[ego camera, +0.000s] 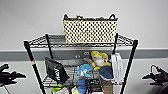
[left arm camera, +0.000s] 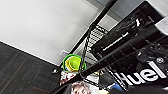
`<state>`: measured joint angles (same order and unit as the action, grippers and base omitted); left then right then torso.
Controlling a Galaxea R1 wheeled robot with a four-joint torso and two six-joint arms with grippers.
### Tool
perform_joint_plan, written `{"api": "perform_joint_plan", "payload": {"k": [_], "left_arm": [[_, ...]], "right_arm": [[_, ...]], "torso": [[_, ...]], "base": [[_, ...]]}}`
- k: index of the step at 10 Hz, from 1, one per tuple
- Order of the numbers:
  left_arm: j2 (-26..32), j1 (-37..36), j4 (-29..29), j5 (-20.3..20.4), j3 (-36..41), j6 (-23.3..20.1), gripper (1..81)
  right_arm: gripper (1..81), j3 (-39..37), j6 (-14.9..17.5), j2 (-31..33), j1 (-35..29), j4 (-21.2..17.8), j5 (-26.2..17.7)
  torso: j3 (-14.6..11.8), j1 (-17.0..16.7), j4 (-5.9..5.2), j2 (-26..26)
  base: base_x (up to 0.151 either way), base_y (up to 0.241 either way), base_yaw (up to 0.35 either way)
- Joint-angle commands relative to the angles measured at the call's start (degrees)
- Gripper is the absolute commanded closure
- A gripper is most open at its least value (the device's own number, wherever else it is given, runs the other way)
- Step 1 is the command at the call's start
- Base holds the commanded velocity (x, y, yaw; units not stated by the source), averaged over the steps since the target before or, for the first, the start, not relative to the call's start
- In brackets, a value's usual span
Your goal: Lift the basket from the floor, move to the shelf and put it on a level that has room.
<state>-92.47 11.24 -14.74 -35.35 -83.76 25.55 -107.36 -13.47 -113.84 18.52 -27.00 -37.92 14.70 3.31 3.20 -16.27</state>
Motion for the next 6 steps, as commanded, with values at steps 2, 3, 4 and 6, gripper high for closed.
{"api": "perform_joint_plan", "payload": {"k": [2, 3, 4, 6], "left_arm": [[-2.47, 7.16, 0.50, 10.13, -1.49, -0.94, 1.0], [-3.60, 9.80, 0.59, 11.52, -1.49, -1.11, 1.0], [-4.57, 12.78, 0.50, 13.27, -1.49, -1.73, 1.0], [-7.20, 20.00, 0.59, 18.71, -2.88, -2.08, 1.0]], "right_arm": [[1.0, -3.46, 2.57, -2.13, 1.03, -1.03, -0.75], [1.0, -4.34, 3.19, -3.00, 2.98, -1.39, -0.66], [1.0, -5.03, 3.54, -3.88, 5.25, -1.47, 0.39], [1.0, -5.83, 4.41, -5.45, 9.48, -1.56, 2.32]], "torso": [[0.00, 0.00, 0.00, 0.00], [0.00, 0.00, 0.00, 0.00], [0.00, 0.00, 0.00, 0.00], [0.00, 0.00, 0.00, 0.00]], "base": [[0.000, 0.000, 0.000], [0.000, 0.000, 0.000], [0.000, 0.000, 0.000], [0.000, 0.000, 0.000]]}}
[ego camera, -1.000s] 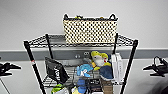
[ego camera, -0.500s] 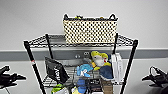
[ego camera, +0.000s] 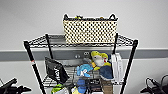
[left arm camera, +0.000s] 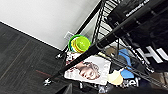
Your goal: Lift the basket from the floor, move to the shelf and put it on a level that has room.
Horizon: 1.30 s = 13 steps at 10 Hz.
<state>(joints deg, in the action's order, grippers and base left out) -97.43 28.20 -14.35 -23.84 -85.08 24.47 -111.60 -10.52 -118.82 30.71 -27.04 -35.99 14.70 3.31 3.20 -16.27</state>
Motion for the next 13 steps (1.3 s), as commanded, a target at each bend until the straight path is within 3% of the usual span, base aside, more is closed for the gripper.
{"api": "perform_joint_plan", "payload": {"k": [1, 3, 5, 13], "left_arm": [[-3.30, 5.06, 0.20, 8.46, -2.63, -1.18, 1.0], [-5.14, 8.31, 0.20, 8.82, -2.90, -2.31, 1.0], [-7.17, 12.36, 1.60, 12.33, -3.69, -2.32, 1.0], [-20.07, 28.52, 7.66, 18.64, -10.26, -2.41, 1.0]], "right_arm": [[1.0, -2.20, 1.73, -1.96, -0.86, -1.53, 0.92], [1.0, -2.29, 2.61, -3.55, 1.69, -1.61, 2.14], [1.0, -2.47, 3.14, -4.70, 4.58, -1.53, 3.29], [1.0, -7.03, 9.82, -12.42, 18.02, -1.53, 9.16]], "torso": [[0.00, 0.00, 0.00, 0.00], [0.00, 0.00, 0.00, 0.00], [0.00, 0.00, 0.00, 0.00], [0.00, 0.00, 0.00, 0.00]], "base": [[0.000, 0.000, 0.000], [0.000, 0.000, 0.000], [0.000, 0.000, 0.000], [0.000, 0.000, 0.000]]}}
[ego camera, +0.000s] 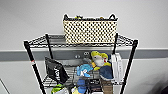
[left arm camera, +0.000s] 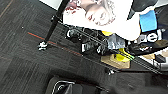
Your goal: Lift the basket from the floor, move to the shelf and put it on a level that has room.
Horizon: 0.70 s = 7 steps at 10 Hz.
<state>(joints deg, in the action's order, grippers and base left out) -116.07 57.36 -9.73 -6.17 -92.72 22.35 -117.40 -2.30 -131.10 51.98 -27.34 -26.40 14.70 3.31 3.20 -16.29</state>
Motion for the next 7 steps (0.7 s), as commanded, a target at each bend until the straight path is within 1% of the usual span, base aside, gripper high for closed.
{"api": "perform_joint_plan", "payload": {"k": [1, 3, 5, 7], "left_arm": [[-3.21, 0.60, 3.49, 1.95, -4.40, -0.28, 1.0], [-6.89, 2.80, 4.45, 2.04, -7.38, -0.37, 1.0], [-10.85, 4.74, 6.74, 2.04, -10.01, -0.37, 1.0], [-14.20, 6.50, 8.50, 2.04, -13.19, -0.37, 1.0]], "right_arm": [[1.0, -1.33, 2.48, -1.39, -1.40, -1.22, 1.27], [1.0, -4.04, 4.32, -5.32, 2.64, -0.87, 4.25], [1.0, -8.88, 6.78, -9.64, 5.72, -0.87, 5.57], [1.0, -11.27, 8.19, -12.02, 7.83, -0.87, 6.80]], "torso": [[0.00, 0.00, 0.00, 0.00], [0.00, 0.00, 0.00, 0.00], [-0.02, -0.02, 0.00, 0.00], [-0.02, -0.04, 0.00, 0.00]], "base": [[0.000, 0.000, 0.000], [0.000, 0.000, 0.000], [0.000, 0.000, 0.000], [0.000, 0.000, 0.000]]}}
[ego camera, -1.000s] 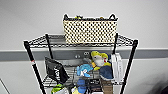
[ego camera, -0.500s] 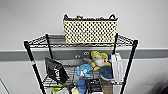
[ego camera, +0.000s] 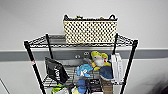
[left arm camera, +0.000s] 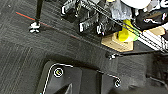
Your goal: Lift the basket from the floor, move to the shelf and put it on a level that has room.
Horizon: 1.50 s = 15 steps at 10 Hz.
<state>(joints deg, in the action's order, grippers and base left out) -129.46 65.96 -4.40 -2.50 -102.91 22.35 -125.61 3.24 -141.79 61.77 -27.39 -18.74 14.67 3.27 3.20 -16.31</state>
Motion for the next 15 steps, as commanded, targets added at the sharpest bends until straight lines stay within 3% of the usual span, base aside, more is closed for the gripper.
{"api": "perform_joint_plan", "payload": {"k": [1, 6, 10, 15], "left_arm": [[-2.81, -1.32, 3.96, -1.63, -5.61, -0.37, 1.0], [-11.95, 2.20, 7.21, -1.72, -15.11, -0.37, 1.0], [-16.70, 3.95, 8.97, -1.72, -20.56, -0.37, 1.0], [-24.27, 6.68, 12.05, -1.81, -29.28, -0.37, 1.0]], "right_arm": [[1.0, -4.19, 3.44, -2.56, -1.08, -0.82, -0.69], [1.0, -12.01, 6.24, -9.85, 3.67, -0.90, 2.30], [1.0, -14.90, 7.03, -13.62, 7.10, -0.29, 4.76], [1.0, -23.70, 8.10, -20.05, 11.14, -0.21, 8.28]], "torso": [[0.00, 0.00, 0.00, 0.00], [-0.02, -0.02, 0.00, -0.02], [-0.02, -0.05, 0.00, -0.05], [-0.06, -0.09, 0.00, -0.07]], "base": [[0.000, 0.000, 0.000], [0.000, 0.000, 0.000], [0.000, 0.000, 0.000], [0.000, 0.000, 0.000]]}}
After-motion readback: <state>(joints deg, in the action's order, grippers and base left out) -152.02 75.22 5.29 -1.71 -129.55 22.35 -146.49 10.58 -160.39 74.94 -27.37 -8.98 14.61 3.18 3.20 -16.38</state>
